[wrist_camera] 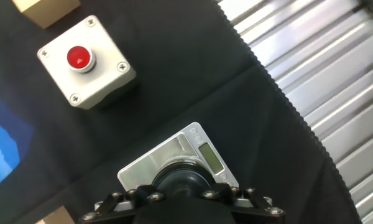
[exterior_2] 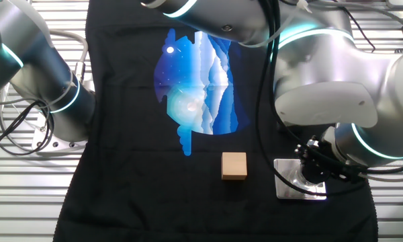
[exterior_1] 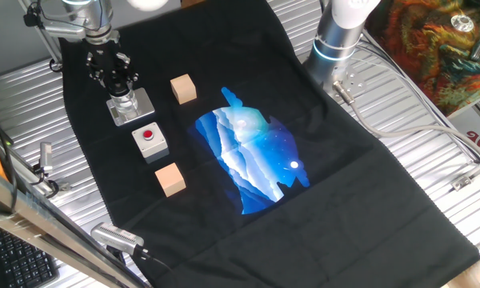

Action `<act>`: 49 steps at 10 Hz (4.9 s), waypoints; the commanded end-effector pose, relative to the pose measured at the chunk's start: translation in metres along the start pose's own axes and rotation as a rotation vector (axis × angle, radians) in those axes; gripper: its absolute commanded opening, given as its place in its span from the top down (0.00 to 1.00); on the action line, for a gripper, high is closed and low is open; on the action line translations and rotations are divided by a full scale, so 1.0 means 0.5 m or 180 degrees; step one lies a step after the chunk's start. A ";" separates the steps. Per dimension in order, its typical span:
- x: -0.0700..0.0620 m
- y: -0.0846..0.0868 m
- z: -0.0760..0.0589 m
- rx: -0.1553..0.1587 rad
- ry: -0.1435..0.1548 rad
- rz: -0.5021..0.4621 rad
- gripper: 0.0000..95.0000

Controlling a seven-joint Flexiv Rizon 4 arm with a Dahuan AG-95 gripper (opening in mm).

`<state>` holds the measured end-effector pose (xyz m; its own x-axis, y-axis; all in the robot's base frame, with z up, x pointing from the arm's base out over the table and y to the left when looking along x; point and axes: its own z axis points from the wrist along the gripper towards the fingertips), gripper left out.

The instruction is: Screw the lid onto the jar

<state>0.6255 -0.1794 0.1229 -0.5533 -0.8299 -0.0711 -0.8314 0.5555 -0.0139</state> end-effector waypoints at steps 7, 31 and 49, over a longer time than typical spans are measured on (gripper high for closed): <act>0.000 0.000 0.000 0.0021 -0.0036 0.0379 1.00; -0.003 -0.001 -0.001 0.0028 -0.0075 0.1161 0.20; -0.007 0.000 0.000 0.0027 -0.0021 -0.1238 0.00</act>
<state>0.6273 -0.1764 0.1230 -0.2115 -0.9751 -0.0670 -0.9755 0.2149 -0.0480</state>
